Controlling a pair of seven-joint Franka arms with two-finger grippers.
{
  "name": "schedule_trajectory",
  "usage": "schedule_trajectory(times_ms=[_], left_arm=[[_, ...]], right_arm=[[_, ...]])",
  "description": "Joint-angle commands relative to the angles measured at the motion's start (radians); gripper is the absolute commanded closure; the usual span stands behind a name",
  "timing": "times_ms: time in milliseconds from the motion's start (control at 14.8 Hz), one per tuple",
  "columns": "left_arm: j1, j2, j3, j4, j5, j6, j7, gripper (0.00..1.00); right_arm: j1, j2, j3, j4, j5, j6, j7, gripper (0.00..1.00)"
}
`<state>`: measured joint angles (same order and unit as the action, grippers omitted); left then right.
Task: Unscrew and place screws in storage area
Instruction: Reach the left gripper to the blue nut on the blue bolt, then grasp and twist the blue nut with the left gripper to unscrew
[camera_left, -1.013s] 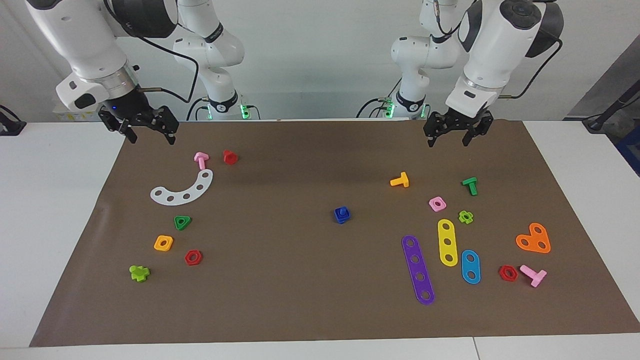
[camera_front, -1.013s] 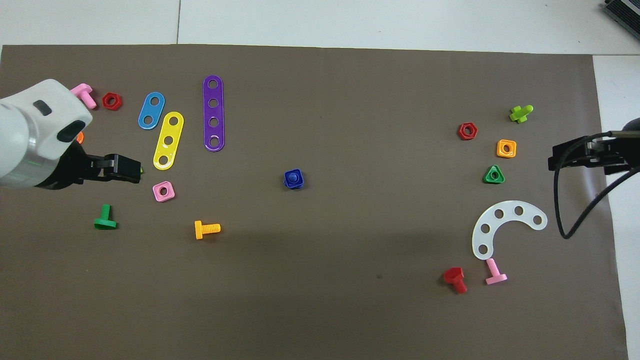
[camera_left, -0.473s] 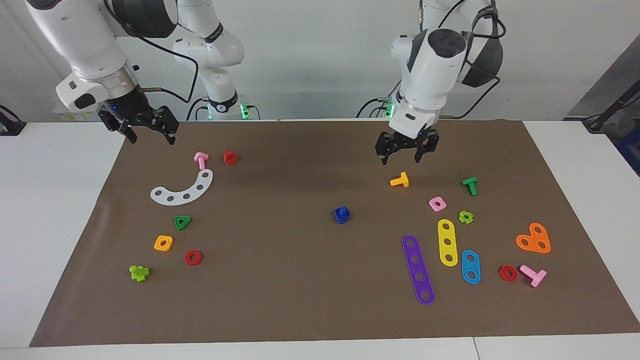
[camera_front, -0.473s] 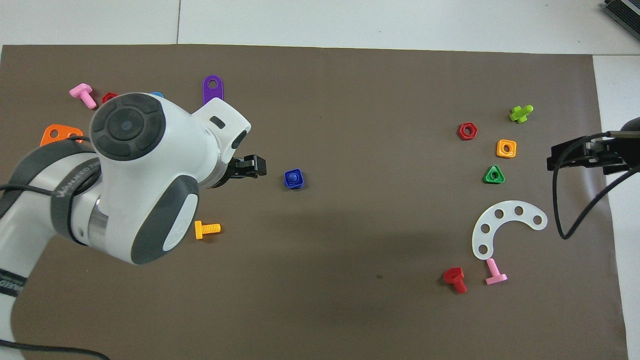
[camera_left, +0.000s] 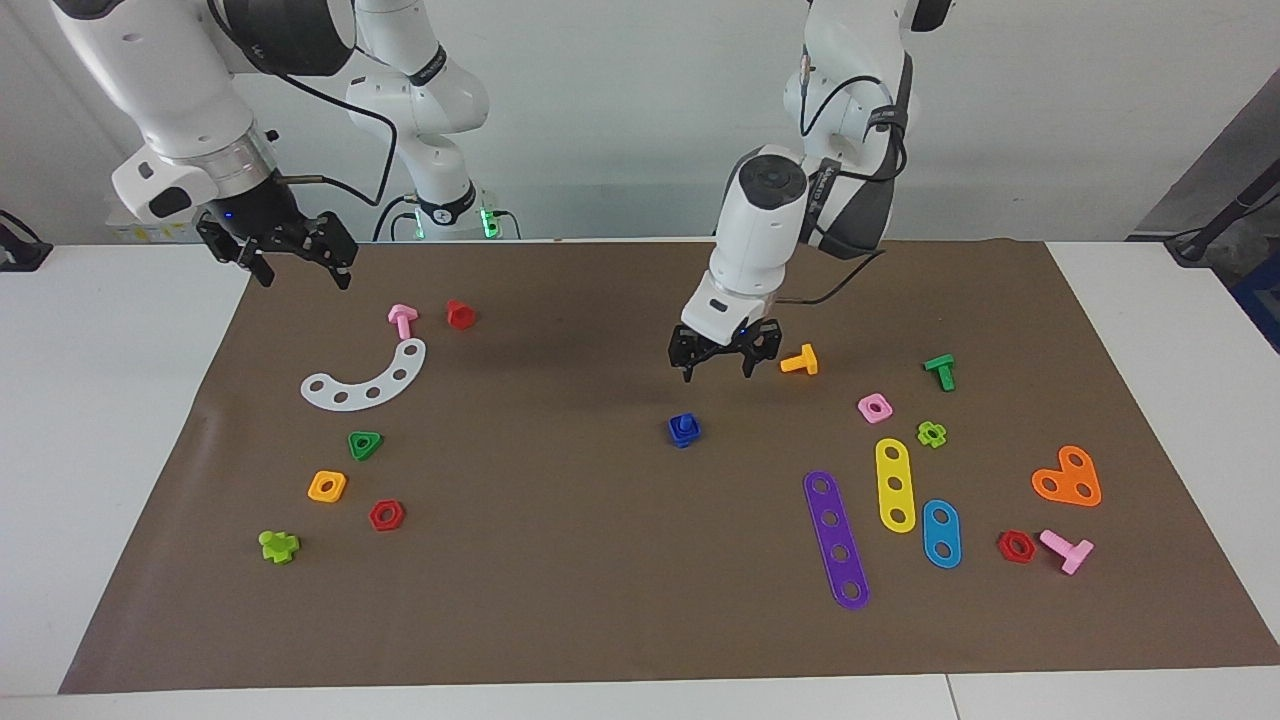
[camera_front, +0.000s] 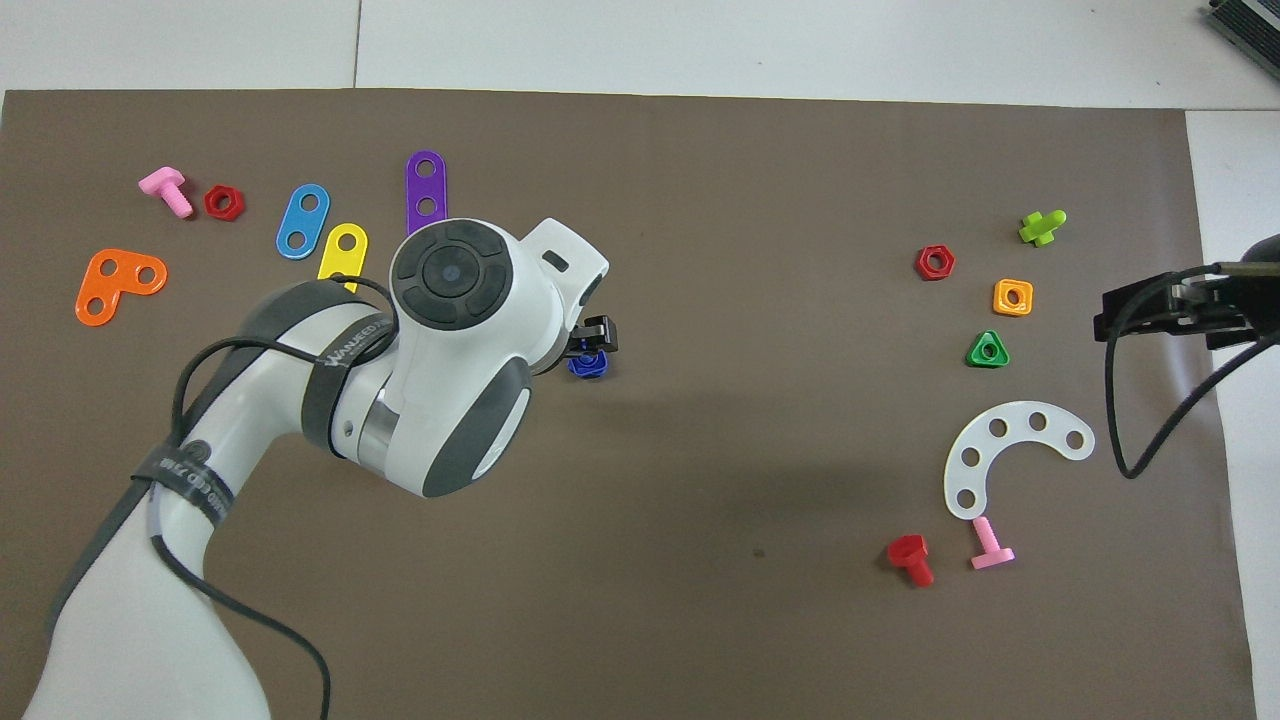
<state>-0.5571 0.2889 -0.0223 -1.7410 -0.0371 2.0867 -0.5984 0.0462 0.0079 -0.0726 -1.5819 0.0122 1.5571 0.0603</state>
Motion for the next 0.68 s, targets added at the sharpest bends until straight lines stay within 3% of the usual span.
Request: schedule_trajectory(times_ms=[0, 338, 608], left_arm=[[-0.024, 0.099, 0.021, 0.069, -0.001, 0.041, -0.015, 0.05], [-0.024, 0.159, 0.021, 0.064, 0.006, 0.121, -0.014, 0.08], [-0.046, 0.164, 0.019, 0.014, 0.008, 0.156, -0.014, 0.12]], right_arm=[[-0.008, -0.023, 0.005, -0.027, 0.002, 0.011, -0.020, 0.00], [-0.008, -0.023, 0.005, -0.027, 0.002, 0.009, -0.020, 0.00], [-0.008, -0.023, 0.005, -0.026, 0.002, 0.011, -0.020, 0.00]])
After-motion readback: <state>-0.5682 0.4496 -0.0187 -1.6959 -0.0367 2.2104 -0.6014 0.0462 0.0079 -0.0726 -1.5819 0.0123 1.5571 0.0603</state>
